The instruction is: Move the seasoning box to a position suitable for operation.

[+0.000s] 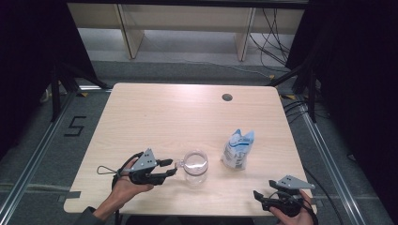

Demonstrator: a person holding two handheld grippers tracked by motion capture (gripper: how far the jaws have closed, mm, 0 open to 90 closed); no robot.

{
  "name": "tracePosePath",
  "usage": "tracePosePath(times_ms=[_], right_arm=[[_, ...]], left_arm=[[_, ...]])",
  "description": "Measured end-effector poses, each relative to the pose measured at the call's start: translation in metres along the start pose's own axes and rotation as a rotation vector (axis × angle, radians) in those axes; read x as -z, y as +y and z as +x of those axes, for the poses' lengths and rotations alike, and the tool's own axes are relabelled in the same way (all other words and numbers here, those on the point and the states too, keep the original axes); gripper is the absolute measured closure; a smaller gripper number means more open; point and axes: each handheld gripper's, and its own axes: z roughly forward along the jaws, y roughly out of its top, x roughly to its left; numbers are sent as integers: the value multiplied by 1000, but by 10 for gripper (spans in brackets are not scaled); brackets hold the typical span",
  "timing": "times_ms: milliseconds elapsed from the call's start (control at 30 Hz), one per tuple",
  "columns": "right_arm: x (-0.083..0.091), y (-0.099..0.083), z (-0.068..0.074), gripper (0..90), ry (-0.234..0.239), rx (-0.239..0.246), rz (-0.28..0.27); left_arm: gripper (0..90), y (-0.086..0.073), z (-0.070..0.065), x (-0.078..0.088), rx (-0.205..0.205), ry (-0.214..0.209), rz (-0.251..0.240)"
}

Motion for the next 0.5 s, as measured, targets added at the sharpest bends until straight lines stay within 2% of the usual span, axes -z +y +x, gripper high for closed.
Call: tracePosePath(times_ms=[233,300,333,400,433,467,500], right_arm=[[0,0,1,244,2,-2,1],[0,0,1,244,12,-14,9],[1,0,3,244,12,-35,11],[1,1,1,244,4,0,0],[1,1,1,245,4,2,-1],[1,0,4,252,12,-26,7],[1,0,4,252,12,-26,7]], left_arm=[[693,4,-5,7,-20,-23,-20],[707,4,-7,8,3,-25,-32],[714,4,-6,9,-10,-23,-26],[730,5,-6,10,-3,-22,-40],[738,6,-7,11,-2,-12,-39],[763,8,-6,12,3,-6,-55],[770,8,-6,12,3,-6,-55]])
